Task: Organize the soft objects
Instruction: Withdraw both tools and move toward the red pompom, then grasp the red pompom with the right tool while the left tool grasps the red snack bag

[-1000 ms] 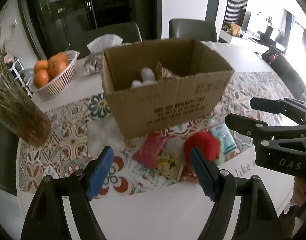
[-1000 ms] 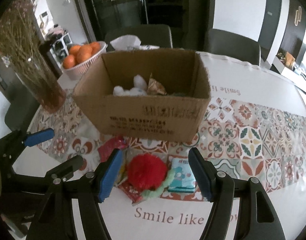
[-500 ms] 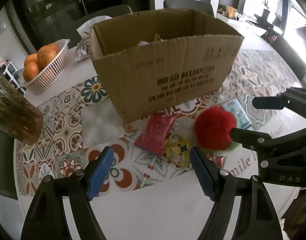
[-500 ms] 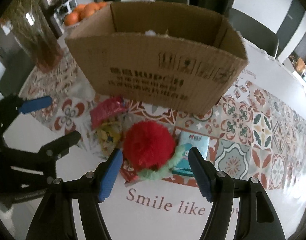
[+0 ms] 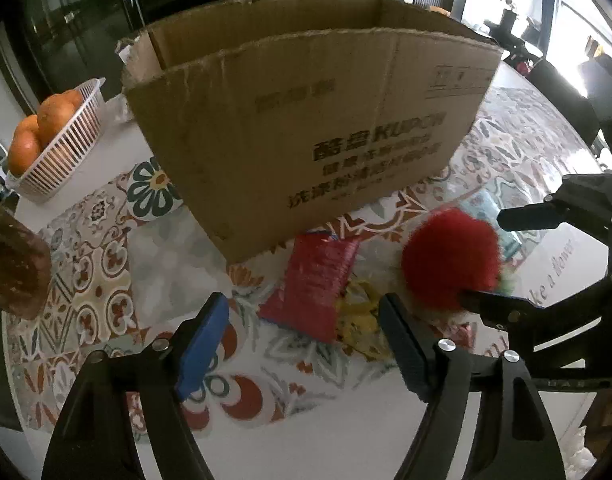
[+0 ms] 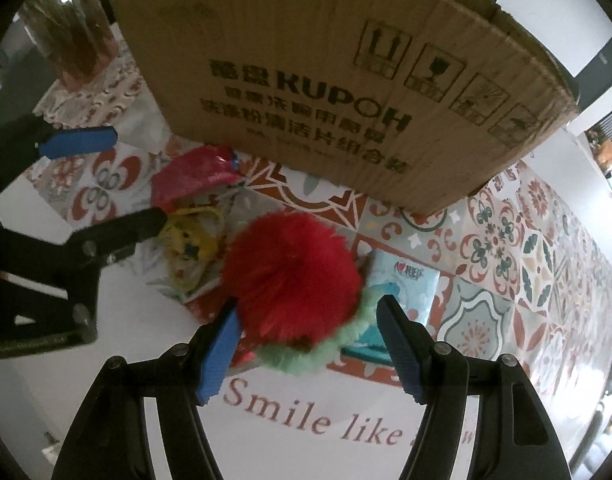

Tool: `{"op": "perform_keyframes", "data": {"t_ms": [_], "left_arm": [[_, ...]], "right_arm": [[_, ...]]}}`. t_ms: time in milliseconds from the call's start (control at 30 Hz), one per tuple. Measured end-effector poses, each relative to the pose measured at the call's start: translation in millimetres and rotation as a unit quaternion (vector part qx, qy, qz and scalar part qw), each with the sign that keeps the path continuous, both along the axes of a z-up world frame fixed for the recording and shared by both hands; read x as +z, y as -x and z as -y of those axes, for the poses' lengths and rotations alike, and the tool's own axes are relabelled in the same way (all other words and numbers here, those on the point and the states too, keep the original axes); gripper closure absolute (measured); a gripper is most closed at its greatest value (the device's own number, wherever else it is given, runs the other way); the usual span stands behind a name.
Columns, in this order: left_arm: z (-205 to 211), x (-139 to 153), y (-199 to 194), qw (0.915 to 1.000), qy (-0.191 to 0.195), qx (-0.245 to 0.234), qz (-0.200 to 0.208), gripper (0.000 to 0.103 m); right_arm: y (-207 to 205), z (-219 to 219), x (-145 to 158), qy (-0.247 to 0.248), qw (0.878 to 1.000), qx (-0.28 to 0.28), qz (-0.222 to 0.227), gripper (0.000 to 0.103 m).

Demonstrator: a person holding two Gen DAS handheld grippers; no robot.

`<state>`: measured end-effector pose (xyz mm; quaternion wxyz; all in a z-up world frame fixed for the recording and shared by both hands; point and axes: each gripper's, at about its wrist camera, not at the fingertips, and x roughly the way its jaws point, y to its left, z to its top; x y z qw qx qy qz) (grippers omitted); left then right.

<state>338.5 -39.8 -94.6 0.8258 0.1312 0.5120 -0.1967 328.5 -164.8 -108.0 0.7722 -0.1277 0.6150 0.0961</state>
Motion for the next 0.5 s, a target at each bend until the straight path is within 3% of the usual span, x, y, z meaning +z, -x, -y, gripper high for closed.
{"op": "perform_keyframes", "data": {"t_ms": [200, 500], "left_arm": [[2, -18, -16, 0.9999, 0.004, 0.004, -0.011, 0.031], [7, -40, -31, 0.9994, 0.012, 0.010, -0.030, 0.039]], "right_arm": [[-8, 0, -15, -0.001, 1.000, -0.004, -0.009, 0.034], [-18, -4, -22, -0.011, 1.000, -0.008, 0.013, 0.039]]}}
